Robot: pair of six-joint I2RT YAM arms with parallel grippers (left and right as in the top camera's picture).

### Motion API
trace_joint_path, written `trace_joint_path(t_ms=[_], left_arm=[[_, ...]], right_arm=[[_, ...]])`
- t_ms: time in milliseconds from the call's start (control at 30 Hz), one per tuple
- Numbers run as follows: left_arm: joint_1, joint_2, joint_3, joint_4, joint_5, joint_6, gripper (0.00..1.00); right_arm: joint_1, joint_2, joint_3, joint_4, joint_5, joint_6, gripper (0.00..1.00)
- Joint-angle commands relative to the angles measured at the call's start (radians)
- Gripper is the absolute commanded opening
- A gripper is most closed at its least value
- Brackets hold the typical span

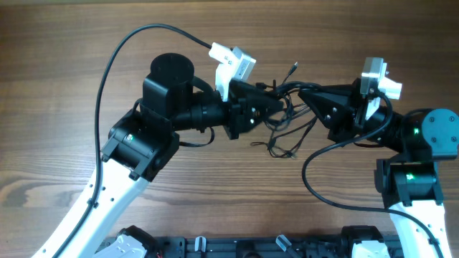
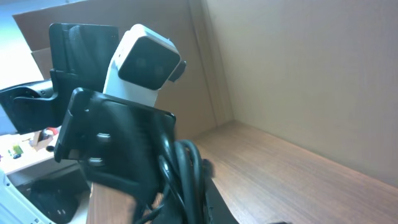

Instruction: Untangle cables

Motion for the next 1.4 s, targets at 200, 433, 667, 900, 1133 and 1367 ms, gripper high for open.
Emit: trace_joint_path(t_ms=[200, 433, 667, 900, 1133, 1367], left_arm=[[-0.004, 0.005, 0.010, 0.039, -0.051, 0.258, 0.04], [-0.004, 0.005, 0.011, 0.098, -0.115, 0.277, 0.04], [-0.004, -0.010, 0.011, 0.172, -0.087, 0.236, 0.04], [0.077, -0.066, 0.011, 0.170, -0.055, 0.251, 0.04], [0.181, -0.088, 0.011, 0.133, -0.055, 0.250, 0.04], [0.200, -0.087, 0.010, 0.113, -0.055, 0.252, 0.04]], right_arm=[[0.000, -0.002, 0.004, -0.089, 0.010, 0.014, 1.00], [0.000, 0.008, 0.004, -0.291, 0.132, -0.021, 1.00], [0.000, 0.040, 0.003, -0.474, 0.375, -0.091, 1.00], [0.000, 0.053, 0.003, -0.684, 0.653, -0.091, 1.00], [0.000, 0.052, 0.003, -0.733, 0.769, -0.087, 1.00], [0.000, 0.051, 0.004, -0.717, 0.574, -0.278, 1.00]])
